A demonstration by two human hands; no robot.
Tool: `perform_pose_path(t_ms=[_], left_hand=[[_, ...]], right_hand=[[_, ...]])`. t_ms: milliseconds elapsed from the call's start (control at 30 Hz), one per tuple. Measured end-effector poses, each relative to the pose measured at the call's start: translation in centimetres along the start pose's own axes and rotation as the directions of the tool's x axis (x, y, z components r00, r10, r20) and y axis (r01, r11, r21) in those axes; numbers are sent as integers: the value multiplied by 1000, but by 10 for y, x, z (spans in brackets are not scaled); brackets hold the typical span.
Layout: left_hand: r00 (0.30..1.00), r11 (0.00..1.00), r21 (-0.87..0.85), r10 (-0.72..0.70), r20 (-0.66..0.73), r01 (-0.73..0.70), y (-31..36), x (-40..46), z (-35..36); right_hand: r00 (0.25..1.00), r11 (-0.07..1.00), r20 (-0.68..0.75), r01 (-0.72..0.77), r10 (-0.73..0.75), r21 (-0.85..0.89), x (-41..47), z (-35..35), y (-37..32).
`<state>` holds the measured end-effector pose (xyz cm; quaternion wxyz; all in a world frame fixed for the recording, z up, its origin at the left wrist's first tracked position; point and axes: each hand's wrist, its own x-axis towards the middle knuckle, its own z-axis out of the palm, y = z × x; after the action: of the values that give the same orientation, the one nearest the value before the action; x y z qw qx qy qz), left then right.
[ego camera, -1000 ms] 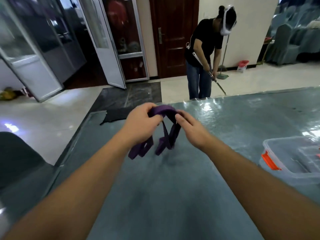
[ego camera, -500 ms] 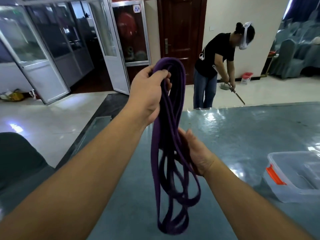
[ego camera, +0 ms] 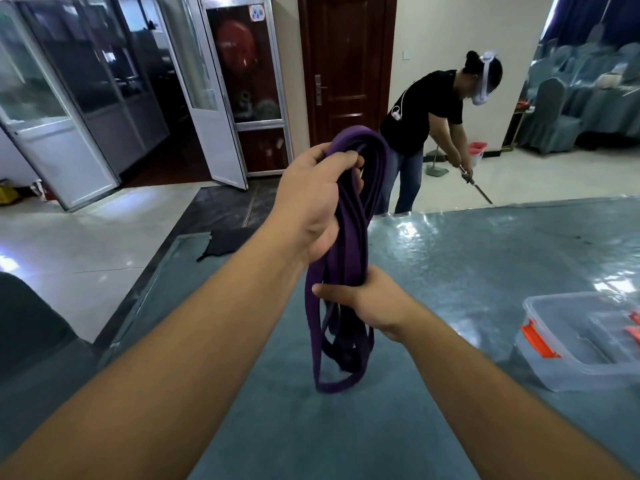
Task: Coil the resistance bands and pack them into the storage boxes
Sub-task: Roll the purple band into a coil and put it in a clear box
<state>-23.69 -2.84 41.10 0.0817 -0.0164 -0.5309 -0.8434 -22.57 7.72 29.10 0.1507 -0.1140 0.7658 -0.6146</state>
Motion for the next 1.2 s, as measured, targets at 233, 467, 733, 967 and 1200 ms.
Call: perform_pose_path(t_ms=[233,467,733,967,1200], left_hand=[[999,981,191,31,12,-33,6,3,-15],[988,905,398,-130,-83,153,-29,20,-77],[959,635,732,-269,-90,247,-106,22,-123],[904,339,941,-396,160,-18,-156,10,-85],[807,188,936,-475,351,-297,-193,-6,-18]], right_hand=[[990,968,-139,54,-20,245,7,12,17],[921,998,-386,-31,49,53,11,-26,30],[869,912,-494,-223,27,-344,-17,-66,51],[800,756,-596,-435,75,-489,-80,-113,69],[687,689,-722,-563,82,-457,-157,-165,88]])
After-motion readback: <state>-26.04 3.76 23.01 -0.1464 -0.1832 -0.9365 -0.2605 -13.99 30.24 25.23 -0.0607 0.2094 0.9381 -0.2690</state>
